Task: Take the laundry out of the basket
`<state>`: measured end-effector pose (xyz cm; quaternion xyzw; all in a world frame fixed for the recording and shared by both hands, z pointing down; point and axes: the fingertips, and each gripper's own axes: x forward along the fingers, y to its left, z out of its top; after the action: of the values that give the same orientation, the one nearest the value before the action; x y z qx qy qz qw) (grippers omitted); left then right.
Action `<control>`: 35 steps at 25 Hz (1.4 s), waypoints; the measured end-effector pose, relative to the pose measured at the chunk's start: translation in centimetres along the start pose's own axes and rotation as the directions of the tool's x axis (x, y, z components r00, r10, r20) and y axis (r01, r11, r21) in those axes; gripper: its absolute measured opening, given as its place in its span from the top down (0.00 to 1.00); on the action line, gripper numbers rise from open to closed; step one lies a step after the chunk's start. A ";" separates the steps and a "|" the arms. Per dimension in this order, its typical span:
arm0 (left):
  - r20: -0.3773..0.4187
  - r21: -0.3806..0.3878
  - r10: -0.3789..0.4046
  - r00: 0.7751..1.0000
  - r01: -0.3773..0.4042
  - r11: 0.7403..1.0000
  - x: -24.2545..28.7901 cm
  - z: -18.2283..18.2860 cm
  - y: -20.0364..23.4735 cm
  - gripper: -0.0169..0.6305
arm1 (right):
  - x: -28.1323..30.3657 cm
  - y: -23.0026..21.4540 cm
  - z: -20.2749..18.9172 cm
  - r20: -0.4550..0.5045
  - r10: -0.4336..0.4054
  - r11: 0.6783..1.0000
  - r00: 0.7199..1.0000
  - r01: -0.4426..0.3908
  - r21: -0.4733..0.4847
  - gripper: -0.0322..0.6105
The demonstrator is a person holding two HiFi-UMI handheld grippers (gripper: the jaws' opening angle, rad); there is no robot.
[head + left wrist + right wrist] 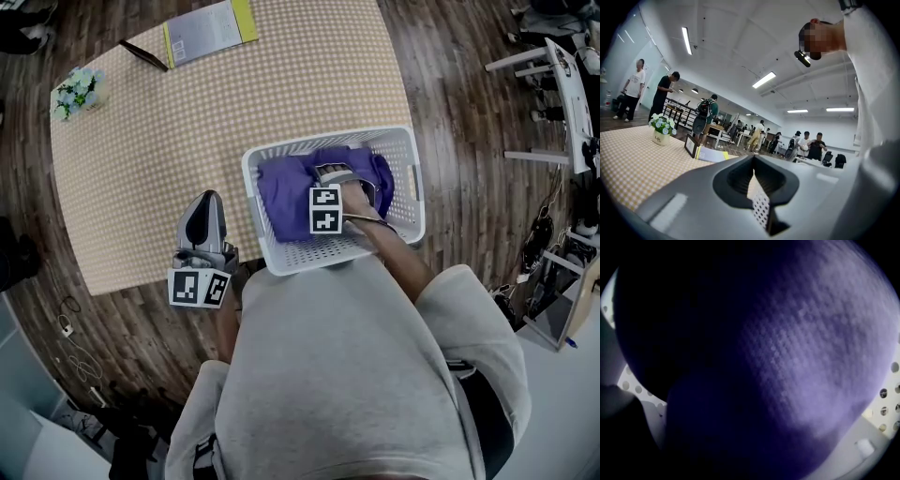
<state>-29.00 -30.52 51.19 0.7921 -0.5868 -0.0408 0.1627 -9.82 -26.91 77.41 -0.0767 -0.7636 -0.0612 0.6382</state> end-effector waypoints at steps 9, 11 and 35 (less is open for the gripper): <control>0.016 -0.009 0.010 1.000 -0.009 1.000 -0.3 0.4 0.2 0.96 | -2.1 -0.2 1.2 0.161 0.007 0.994 0.987 -0.024 0.103 0.53; 0.017 -0.011 0.013 1.000 -0.012 1.000 -0.4 0.4 0.3 0.96 | -2.5 -0.3 1.5 0.224 0.010 0.985 0.974 -0.049 0.168 0.56; 0.043 0.010 -0.018 0.999 0.017 1.000 0.7 1.4 -1.3 0.96 | -13.9 -3.4 3.7 0.709 -0.239 0.892 0.664 -0.139 0.431 0.59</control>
<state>-27.95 -31.12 49.51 0.7969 -0.5835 -0.0566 0.1459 -11.64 -30.10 63.10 0.0762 -0.9511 0.1355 0.2669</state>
